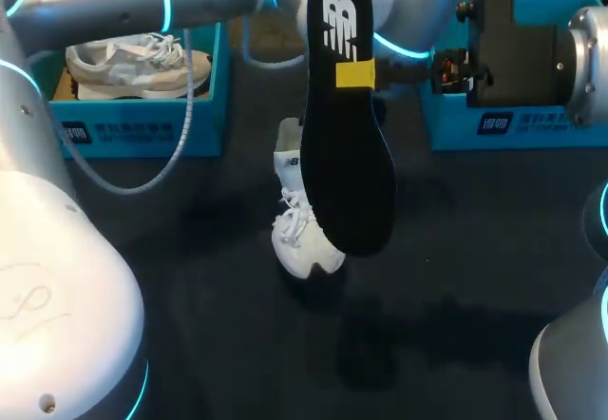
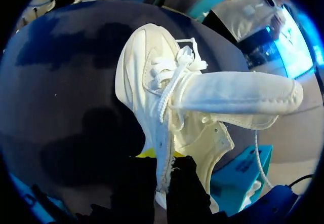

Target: Take the shoe out of the shoebox, open the shoe tongue, remove and reinsert the insole, then place the shoe into the shoebox

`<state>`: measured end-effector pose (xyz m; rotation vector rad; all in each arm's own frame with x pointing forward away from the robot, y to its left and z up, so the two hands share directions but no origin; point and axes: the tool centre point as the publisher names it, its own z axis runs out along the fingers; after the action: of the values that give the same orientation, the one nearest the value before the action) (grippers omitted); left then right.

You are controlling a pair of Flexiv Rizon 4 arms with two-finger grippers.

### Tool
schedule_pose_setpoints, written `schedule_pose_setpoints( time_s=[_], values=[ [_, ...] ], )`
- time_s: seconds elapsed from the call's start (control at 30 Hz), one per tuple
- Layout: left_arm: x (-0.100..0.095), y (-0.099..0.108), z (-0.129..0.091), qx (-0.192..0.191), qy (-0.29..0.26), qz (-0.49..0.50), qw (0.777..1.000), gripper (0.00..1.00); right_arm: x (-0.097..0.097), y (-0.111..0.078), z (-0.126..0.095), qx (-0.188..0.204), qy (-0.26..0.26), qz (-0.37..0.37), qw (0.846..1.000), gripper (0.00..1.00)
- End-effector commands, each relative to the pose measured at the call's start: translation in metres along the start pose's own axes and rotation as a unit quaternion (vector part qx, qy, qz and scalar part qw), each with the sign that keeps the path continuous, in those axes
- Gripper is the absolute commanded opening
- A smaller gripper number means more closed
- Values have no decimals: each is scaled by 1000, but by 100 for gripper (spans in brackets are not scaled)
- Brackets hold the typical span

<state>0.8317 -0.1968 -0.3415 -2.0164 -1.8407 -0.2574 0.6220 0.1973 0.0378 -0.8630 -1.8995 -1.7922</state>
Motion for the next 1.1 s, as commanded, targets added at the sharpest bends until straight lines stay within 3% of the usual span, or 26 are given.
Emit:
schedule_pose_setpoints(
  time_s=[0.03,0.13,0.4,0.83,1.03,1.07,1.1],
  values=[
    [-11,-4,0,-28,28,24,999,0,0,1,4,0,-1,1,1000,0],
    [-18,-6,2,-38,30,19,999,0,0,1,4,0,-1,1,1000,0],
    [-25,-20,6,-24,22,26,999,0,0,1,4,0,-1,1,1000,0],
    [-30,-33,34,-17,49,30,998,0,0,1,4,0,-1,1,1000,0],
    [-38,-36,45,6,47,33,998,0,0,1,4,0,-1,1,1000,0],
    [-38,-36,46,9,48,36,998,56,0,1,4,0,-1,1,1000,0],
    [-37,-37,45,19,40,30,999,100,0,1,4,0,-1,1,1000,0]
  ],
)
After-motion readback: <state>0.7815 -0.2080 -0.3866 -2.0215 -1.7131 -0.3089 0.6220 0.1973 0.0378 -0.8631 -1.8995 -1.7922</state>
